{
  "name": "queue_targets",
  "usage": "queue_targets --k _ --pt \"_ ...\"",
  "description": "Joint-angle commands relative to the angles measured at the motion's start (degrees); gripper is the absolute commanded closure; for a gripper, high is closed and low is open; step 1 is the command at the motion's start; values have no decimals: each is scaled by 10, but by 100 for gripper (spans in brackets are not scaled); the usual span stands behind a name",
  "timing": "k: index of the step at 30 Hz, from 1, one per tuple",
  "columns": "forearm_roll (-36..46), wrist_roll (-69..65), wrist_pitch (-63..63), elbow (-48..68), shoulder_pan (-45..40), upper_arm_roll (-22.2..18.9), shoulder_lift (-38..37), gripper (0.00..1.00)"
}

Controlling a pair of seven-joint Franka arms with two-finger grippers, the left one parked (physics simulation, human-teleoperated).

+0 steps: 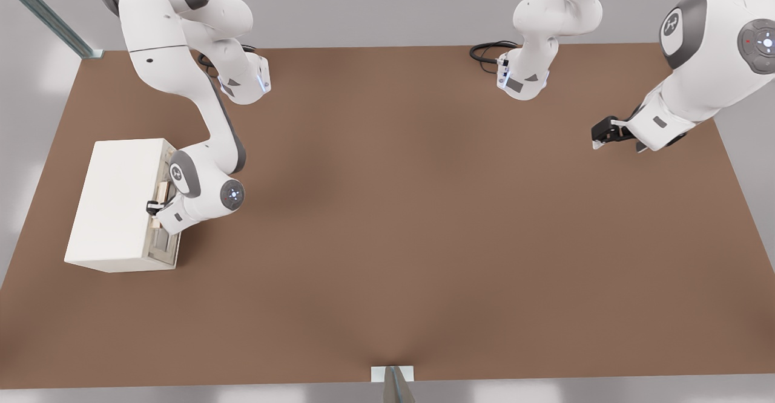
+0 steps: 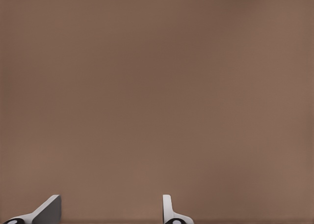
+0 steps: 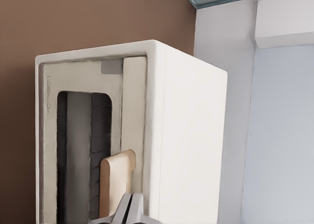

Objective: Keep left arm still and open the oven door with right arm

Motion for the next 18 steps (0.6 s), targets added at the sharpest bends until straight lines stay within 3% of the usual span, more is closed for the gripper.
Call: queue_targets --k 1,10,15,16,18 --pt "-2 29 8 0 0 -1 2 79" --pt "0 33 6 1 0 1 7 79" --pt "224 136 -125 157 160 5 88 79" --pt "287 80 -126 183 140 4 81 0" --pt "422 -135 -139 267 88 4 72 0"
